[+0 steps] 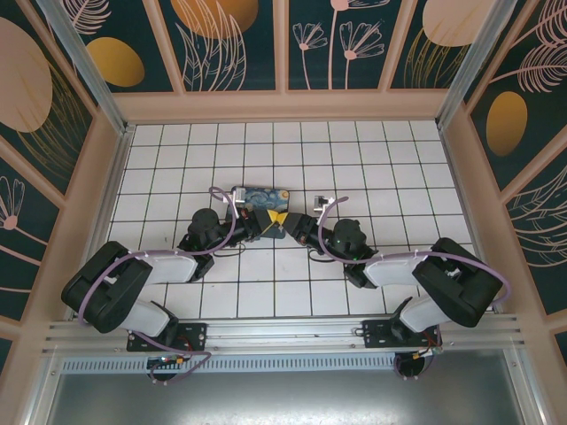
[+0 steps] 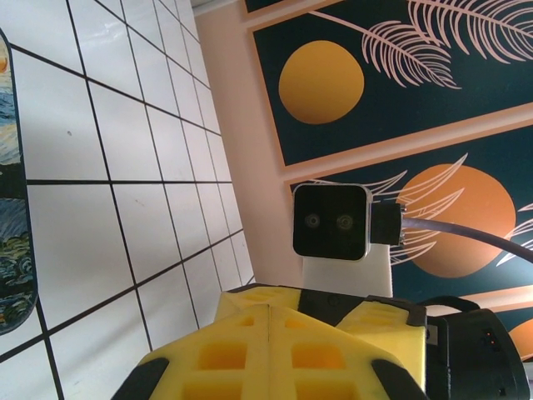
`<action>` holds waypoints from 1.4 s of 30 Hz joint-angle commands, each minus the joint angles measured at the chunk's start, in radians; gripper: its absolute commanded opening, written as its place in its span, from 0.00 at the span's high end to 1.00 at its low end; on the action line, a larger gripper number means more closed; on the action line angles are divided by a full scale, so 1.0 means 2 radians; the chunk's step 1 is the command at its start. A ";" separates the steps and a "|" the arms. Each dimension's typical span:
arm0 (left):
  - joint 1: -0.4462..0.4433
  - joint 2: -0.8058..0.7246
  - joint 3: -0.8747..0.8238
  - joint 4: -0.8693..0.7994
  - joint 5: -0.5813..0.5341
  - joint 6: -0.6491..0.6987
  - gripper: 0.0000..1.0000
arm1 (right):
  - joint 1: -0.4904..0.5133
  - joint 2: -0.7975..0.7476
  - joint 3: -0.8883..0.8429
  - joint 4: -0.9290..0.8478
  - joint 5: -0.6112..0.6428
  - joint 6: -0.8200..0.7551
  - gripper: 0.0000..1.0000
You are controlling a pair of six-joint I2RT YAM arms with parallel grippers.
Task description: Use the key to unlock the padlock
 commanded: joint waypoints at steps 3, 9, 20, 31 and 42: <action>0.001 -0.008 -0.006 0.018 0.002 0.002 1.00 | -0.002 0.014 0.012 0.016 -0.004 0.000 0.77; 0.001 -0.010 -0.006 0.015 0.001 0.003 1.00 | -0.002 0.022 0.005 0.028 -0.004 0.006 0.81; 0.001 -0.012 -0.001 0.013 -0.001 0.003 1.00 | -0.001 0.022 -0.007 0.028 -0.001 0.011 0.76; 0.001 -0.021 -0.001 0.010 -0.004 0.003 1.00 | 0.001 0.041 -0.014 0.041 0.001 0.019 0.75; 0.001 -0.017 -0.001 0.011 -0.006 0.001 1.00 | 0.005 0.041 -0.018 0.055 0.001 0.023 0.85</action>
